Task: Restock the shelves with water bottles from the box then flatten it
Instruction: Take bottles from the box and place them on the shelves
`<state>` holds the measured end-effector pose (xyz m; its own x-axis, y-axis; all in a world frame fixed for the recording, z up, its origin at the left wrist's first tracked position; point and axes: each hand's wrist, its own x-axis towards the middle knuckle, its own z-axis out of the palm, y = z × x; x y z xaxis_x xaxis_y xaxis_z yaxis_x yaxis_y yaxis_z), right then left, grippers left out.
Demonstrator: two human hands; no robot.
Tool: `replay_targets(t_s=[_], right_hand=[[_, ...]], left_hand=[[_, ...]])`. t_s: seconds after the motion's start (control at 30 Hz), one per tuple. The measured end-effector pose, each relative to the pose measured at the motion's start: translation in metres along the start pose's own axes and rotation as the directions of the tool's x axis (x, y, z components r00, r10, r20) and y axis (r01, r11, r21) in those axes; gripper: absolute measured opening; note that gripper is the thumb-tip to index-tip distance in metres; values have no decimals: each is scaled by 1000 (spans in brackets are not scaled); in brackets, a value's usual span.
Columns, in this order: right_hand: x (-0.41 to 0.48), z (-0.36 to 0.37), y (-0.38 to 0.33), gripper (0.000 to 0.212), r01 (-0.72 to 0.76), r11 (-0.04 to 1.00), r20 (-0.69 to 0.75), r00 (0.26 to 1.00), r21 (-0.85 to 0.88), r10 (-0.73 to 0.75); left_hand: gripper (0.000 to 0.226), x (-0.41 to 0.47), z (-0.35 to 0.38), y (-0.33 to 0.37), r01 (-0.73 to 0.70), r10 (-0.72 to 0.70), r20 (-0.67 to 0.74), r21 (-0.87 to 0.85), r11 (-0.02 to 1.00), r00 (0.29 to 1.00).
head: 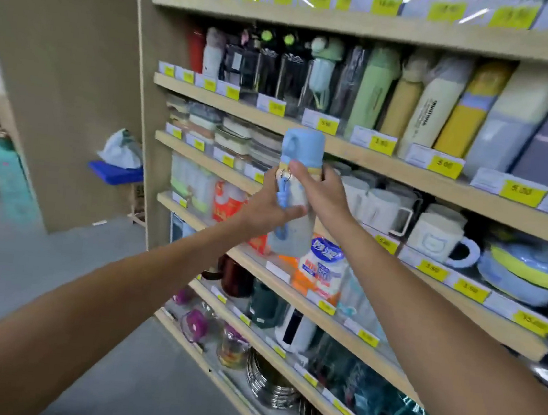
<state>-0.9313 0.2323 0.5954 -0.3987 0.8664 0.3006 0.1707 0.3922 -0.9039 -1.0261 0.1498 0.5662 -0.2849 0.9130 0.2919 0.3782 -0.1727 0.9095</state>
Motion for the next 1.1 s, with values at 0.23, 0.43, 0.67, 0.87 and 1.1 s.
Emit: replay_targets(t_s=[0.23, 0.43, 0.67, 0.87, 1.1], right_hand=[[122, 107, -41, 40, 136, 991, 154, 979, 11, -136], [203, 179, -86, 43, 242, 968, 210, 945, 70, -251], [272, 217, -140, 20, 401, 911, 212, 886, 99, -413], [324, 231, -206, 49, 518, 855, 122, 850, -21, -513], [376, 230, -281, 48, 639, 761, -112, 752, -117, -649]], left_hand=[[68, 92, -117, -26, -55, 74, -219, 95, 994, 973], [60, 161, -210, -30, -80, 100, -344, 71, 994, 933], [66, 226, -281, -12, -202, 158, -428, -60, 978, 890], [83, 291, -323, 17, -362, 271, -470, -114, 925, 840], [53, 377, -359, 69, -554, 437, -549, -58, 830, 713]])
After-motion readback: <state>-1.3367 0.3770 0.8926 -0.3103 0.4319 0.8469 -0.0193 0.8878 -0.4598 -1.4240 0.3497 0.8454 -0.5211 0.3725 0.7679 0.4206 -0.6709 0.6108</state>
